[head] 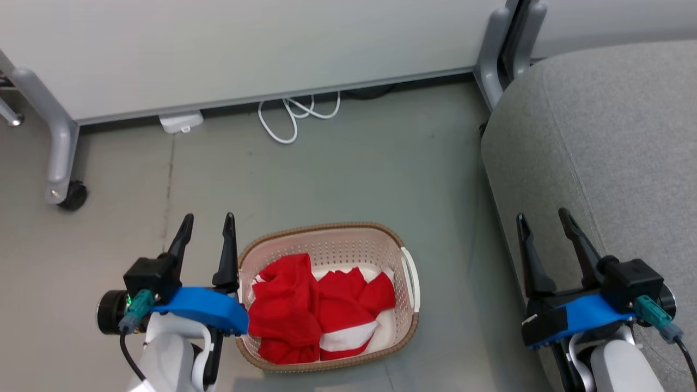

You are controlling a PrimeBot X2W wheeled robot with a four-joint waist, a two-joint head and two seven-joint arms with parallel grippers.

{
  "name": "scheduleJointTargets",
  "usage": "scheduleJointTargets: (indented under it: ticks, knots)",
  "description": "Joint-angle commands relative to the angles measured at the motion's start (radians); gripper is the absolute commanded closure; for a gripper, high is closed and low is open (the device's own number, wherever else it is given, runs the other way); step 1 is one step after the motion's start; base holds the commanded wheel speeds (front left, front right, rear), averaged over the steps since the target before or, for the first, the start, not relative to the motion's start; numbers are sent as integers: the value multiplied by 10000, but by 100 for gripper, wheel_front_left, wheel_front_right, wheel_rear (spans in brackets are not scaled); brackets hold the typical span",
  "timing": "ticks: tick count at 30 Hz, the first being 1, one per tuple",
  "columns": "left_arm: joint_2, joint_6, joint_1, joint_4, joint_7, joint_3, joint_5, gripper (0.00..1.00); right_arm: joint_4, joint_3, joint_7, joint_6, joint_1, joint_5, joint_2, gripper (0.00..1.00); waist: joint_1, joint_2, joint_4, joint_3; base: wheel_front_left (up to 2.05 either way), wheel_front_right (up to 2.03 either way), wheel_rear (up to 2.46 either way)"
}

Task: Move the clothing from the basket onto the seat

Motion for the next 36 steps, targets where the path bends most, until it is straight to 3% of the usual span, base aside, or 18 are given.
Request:
scheduleJointTargets:
  ticks: [1, 13, 26, 32, 36]
  knots:
    - [105, -57, -406, 137, -36, -42, 17, 0, -88, 66, -75, 3, -279, 15, -38, 0, 0, 0, -339, 856, 0, 0, 0]
    - [491, -43, -2764, 2183, 201, -512, 261, 0, -154, 841, -315, 4, -1707, 463, -35, 0, 0, 0, -1114, 3574, 0, 0, 0]
    - [737, -48, -4106, 4314, 1008, -1406, 294, 0, -92, 1396, -435, 4, -2492, 1001, -34, 0, 0, 0, -1641, 5086, 0, 0, 0]
    - [996, 260, -4670, 5046, 1367, -1592, 512, 0, -290, 1681, -432, 3, -2741, 1285, -31, 0, 0, 0, -1922, 5758, 0, 0, 0]
    - [1117, 715, -5020, 5506, 1738, -1522, 529, 0, -404, 1804, -433, 3, -2873, 1496, -31, 0, 0, 0, -2068, 6181, 0, 0, 0]
